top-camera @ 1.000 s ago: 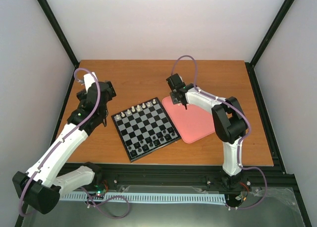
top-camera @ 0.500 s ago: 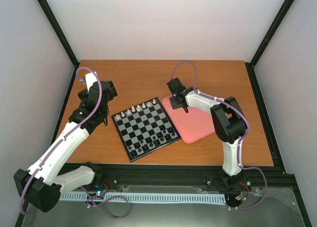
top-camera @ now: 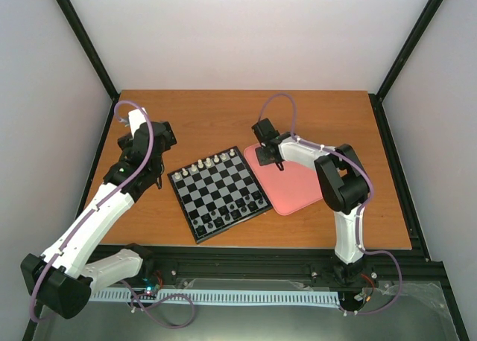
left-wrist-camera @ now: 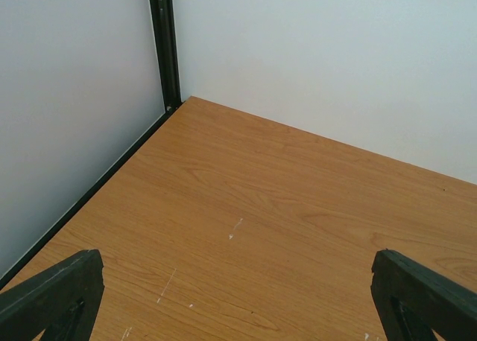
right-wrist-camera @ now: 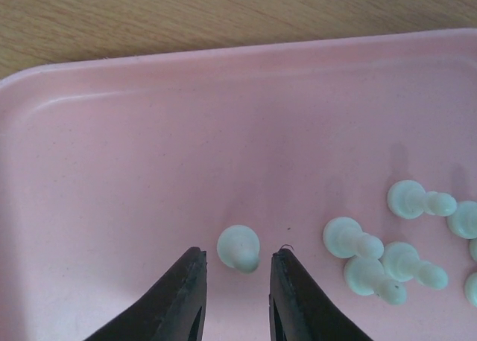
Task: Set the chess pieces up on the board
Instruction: Pick up the chess piece from the storage box.
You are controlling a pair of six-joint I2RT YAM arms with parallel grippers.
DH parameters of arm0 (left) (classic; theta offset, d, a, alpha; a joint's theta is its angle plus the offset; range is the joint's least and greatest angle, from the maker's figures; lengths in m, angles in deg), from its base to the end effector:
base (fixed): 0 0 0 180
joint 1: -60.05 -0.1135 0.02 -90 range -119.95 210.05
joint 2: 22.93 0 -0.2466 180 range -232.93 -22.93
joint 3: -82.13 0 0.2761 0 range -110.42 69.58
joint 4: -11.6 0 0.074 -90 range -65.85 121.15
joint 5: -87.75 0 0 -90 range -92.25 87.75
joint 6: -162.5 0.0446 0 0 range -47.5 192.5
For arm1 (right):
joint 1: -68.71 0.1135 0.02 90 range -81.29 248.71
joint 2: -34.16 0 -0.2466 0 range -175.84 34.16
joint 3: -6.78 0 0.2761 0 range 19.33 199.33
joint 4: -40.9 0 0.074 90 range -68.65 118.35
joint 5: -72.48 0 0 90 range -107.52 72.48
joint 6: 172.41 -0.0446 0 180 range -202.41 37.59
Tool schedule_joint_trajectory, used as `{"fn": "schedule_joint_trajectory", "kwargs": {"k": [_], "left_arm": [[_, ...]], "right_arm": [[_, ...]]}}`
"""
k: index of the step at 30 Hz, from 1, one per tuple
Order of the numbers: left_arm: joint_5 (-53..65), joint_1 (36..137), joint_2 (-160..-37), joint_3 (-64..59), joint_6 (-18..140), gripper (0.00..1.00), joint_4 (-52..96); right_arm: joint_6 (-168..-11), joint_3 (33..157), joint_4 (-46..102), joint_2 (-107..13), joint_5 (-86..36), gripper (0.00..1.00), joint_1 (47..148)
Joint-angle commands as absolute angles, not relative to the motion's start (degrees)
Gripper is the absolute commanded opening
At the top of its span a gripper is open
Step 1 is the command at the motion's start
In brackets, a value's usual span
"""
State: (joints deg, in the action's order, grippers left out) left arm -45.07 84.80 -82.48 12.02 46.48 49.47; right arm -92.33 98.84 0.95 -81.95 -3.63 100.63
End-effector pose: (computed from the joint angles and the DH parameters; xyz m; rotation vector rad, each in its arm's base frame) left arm 0.2500 -0.0819 0.3277 -0.4661 1.8603 0.1737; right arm 0.3724 0.2194 0.1170 -0.4296 2.5983 -0.0825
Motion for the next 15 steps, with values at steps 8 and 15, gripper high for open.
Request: {"fn": "schedule_joint_trajectory", "kwargs": {"k": [8,15], "left_arm": [[-45.05,84.39,-81.53,10.43,45.63,1.00,48.70],[-45.25,84.39,-81.21,10.51,45.61,1.00,48.82]], "right_arm": [[-92.90,99.35,2.08,-83.04,-4.39,0.20,99.41],[-92.48,100.54,2.03,-84.75,-5.75,0.11,98.95]]}}
